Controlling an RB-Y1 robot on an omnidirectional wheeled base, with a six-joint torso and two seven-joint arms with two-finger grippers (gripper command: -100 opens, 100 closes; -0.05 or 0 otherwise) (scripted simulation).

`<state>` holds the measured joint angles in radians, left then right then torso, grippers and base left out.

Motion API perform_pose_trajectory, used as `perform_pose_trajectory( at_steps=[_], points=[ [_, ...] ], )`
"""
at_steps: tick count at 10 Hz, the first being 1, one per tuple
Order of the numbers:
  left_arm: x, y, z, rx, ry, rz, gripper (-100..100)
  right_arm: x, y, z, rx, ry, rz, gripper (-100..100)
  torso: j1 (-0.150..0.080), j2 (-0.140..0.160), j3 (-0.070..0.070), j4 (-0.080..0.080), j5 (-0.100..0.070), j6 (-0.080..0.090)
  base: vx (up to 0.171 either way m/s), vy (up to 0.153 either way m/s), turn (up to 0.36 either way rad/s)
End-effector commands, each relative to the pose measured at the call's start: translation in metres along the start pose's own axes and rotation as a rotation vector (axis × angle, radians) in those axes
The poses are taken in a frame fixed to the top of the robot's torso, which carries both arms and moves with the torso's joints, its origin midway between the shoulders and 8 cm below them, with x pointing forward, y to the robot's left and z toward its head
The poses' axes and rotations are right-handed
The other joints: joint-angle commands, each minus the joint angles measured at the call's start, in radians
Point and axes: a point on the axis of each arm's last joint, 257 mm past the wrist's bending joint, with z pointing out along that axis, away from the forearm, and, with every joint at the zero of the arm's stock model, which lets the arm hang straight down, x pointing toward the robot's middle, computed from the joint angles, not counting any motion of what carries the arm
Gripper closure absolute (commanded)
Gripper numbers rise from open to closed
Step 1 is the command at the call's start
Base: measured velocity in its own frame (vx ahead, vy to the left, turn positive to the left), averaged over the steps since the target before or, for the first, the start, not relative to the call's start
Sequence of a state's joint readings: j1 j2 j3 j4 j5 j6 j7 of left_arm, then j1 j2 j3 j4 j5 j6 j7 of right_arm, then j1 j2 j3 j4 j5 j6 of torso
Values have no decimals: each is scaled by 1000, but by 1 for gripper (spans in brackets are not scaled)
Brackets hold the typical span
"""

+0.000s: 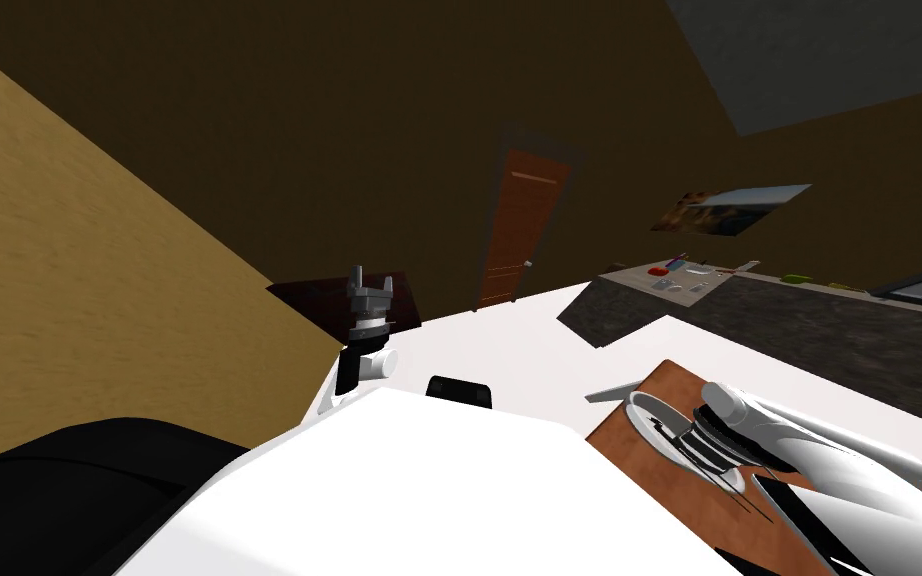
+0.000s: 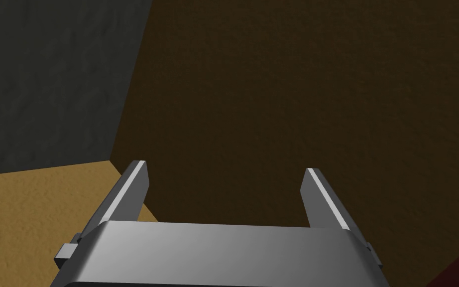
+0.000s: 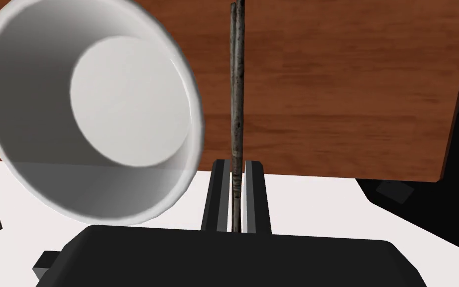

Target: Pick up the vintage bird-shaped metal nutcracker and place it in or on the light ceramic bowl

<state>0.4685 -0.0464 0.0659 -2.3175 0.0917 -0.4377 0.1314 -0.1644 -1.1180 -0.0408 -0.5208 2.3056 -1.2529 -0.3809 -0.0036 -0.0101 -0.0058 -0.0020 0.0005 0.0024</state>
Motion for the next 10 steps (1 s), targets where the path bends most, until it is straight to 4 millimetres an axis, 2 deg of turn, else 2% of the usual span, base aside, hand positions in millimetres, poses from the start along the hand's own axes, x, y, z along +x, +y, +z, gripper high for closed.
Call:
perform_pose_trajectory(
  at_steps=[1,3,8,10],
  points=[
    [0,0,0,0,0,0,0,3,-2,-9,-9,15,-3,100,0,0,0,0,0,0,138,-116,12],
    [0,0,0,0,0,0,0,0,3,-12,-27,29,-22,100,-7,1,1,0,-2,0,87,-154,13],
    [0,0,0,0,0,0,0,-13,22,-10,-76,56,-86,100,-14,6,3,0,-6,1,36,-213,3],
    [0,0,0,0,0,0,0,-12,19,-10,-73,55,-83,100,-10,9,5,1,-6,1,2,-83,5]
  ],
)
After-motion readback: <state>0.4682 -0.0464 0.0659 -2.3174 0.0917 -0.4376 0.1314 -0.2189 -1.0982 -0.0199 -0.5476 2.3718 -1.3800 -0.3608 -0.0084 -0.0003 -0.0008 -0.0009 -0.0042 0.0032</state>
